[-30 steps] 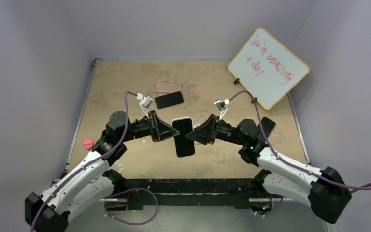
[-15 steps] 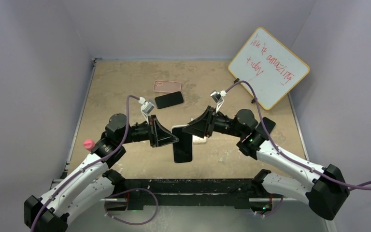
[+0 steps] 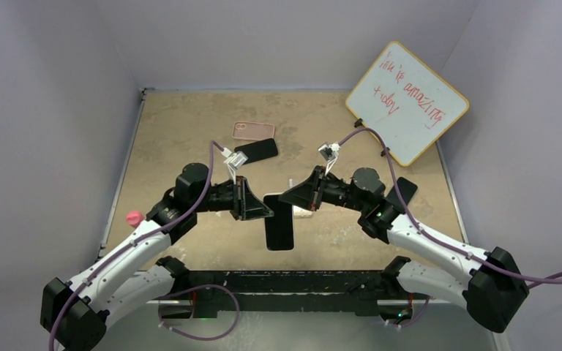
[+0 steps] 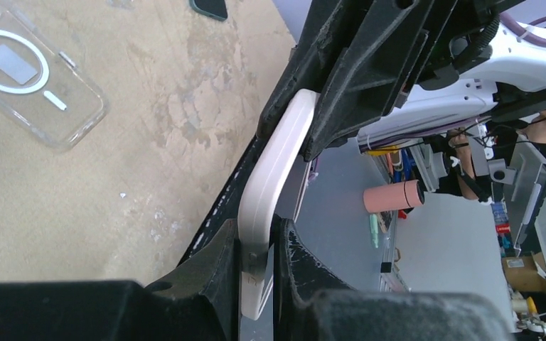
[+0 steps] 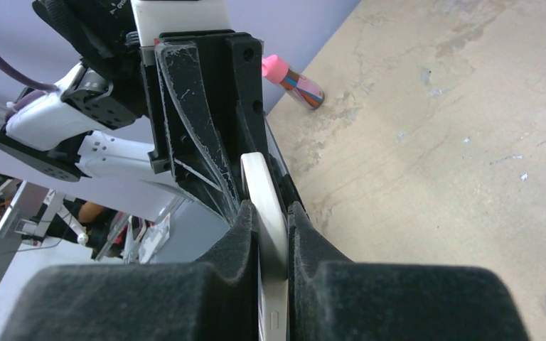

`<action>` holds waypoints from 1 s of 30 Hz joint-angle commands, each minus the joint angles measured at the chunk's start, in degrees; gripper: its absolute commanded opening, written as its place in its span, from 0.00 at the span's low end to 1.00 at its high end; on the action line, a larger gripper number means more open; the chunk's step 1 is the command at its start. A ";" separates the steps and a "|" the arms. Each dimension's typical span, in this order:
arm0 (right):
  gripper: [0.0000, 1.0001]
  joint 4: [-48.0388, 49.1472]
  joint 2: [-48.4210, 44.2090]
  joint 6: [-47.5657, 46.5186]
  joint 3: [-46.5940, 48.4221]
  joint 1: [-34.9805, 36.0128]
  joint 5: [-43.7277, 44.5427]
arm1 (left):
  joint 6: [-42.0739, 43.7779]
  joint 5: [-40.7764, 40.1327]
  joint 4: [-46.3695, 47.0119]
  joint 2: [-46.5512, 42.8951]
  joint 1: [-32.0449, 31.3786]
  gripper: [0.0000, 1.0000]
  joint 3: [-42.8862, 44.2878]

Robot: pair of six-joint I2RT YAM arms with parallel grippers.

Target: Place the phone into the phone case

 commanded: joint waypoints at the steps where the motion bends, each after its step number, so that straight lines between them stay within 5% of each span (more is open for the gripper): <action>1: 0.16 1.47 -0.33 1.50 0.86 0.56 4.47 | 2.07 -8.08 -3.45 0.46 0.18 0.00 1.28; 5: 0.52 -6.77 -2.50 0.26 1.93 0.56 9.43 | 1.99 -10.24 -4.86 0.49 0.23 0.00 1.52; 12: 0.98 -16.08 -7.29 -0.21 2.42 0.64 15.80 | 4.75 -15.08 -10.44 6.91 1.33 0.00 3.44; 30: 0.99 -27.00 -10.69 -1.45 1.86 0.57 19.82 | 6.87 -7.20 -4.32 24.38 11.64 0.00 2.50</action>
